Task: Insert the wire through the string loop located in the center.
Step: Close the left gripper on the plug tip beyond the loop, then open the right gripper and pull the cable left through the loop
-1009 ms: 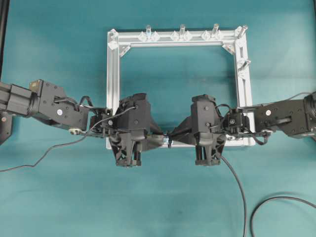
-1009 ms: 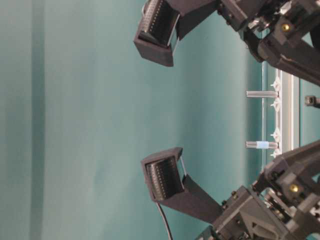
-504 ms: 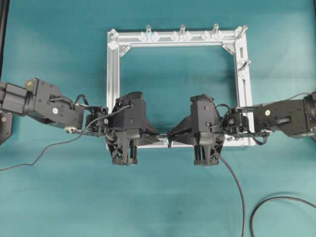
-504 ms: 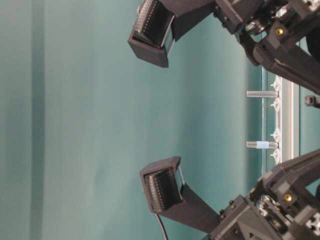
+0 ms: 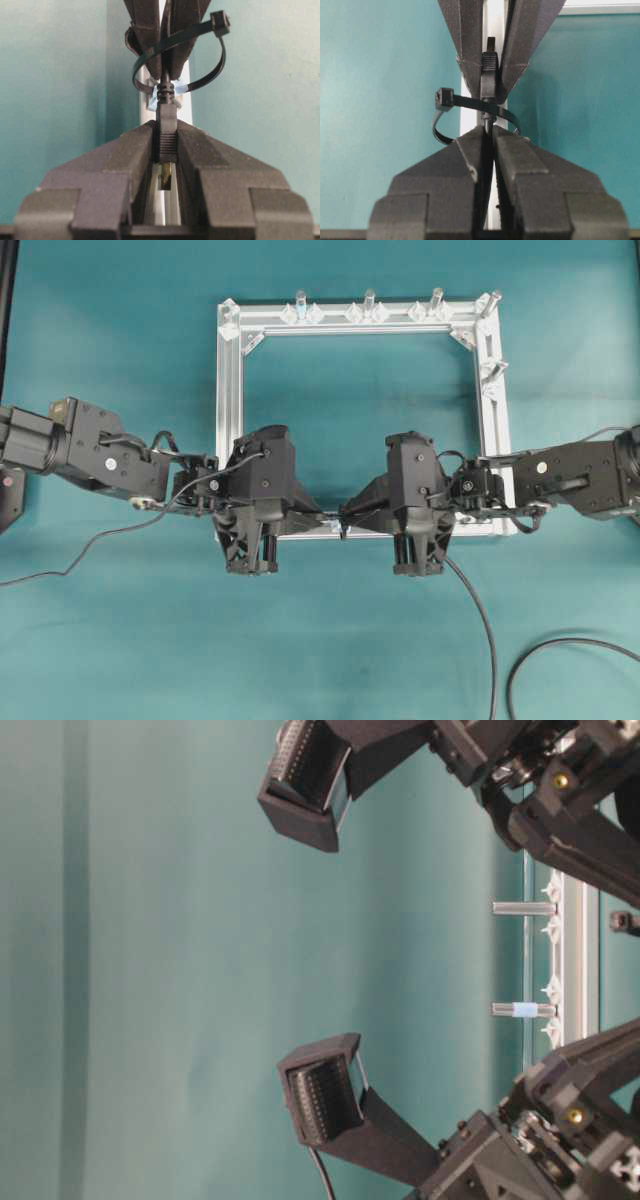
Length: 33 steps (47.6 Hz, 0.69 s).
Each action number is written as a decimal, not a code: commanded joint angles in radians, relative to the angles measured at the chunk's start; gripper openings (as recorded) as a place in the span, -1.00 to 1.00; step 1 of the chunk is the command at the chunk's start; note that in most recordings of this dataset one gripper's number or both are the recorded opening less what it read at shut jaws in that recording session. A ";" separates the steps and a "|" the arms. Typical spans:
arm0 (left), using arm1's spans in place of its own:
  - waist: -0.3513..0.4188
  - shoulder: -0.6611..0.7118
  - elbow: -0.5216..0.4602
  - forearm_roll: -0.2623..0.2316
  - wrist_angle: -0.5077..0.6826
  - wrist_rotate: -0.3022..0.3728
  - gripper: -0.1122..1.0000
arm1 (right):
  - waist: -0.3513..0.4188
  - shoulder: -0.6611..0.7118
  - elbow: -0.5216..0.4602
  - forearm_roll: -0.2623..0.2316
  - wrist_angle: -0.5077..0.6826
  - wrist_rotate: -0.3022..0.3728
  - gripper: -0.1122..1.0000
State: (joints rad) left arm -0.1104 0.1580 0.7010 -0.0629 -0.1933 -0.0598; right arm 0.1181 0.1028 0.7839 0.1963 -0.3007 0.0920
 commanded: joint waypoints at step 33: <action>-0.003 -0.029 -0.011 0.003 0.000 0.002 -0.56 | 0.002 -0.057 -0.005 -0.002 0.072 0.000 0.64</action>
State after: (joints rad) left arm -0.1120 0.1580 0.7010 -0.0629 -0.1887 -0.0614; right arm 0.1181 0.0844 0.7854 0.1963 -0.2424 0.0936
